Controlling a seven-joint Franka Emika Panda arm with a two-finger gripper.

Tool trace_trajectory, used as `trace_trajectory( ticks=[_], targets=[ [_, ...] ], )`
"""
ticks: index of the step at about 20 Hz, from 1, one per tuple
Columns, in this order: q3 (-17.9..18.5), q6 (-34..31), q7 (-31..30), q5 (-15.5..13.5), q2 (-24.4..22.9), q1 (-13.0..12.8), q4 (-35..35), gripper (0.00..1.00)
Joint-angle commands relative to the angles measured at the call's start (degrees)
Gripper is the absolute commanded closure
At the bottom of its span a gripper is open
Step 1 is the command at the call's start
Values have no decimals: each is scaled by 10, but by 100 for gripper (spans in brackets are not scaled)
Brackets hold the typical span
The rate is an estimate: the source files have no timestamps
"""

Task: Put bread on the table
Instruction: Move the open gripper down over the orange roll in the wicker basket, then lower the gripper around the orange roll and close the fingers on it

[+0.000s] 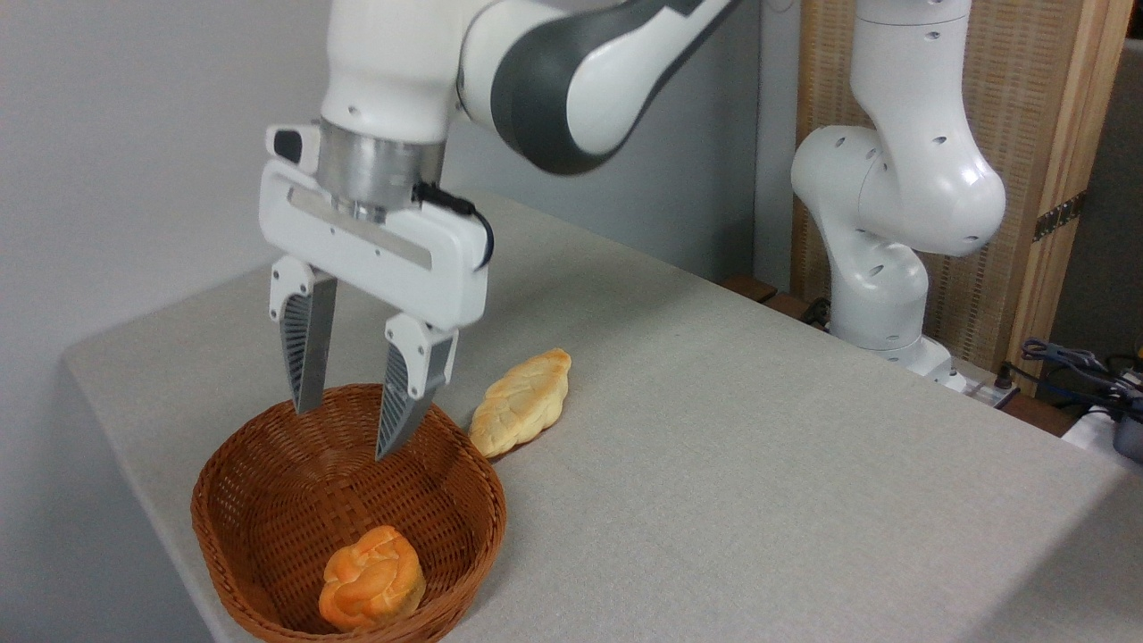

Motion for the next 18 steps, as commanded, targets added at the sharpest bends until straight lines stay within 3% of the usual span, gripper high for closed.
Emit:
trace_trajectory(
  ticks=[1,4,7,11,18],
  targets=[
    [24,39,-8,4,4,-4,-12,0],
    [43,72,-3,13,9,-4,-25,0],
    [43,71,-1,93,23,-4,-26,0],
    [43,72,10,147,42,-4,-26,0],
    [34,76,9,146,54,-4,-26,0]
  ],
)
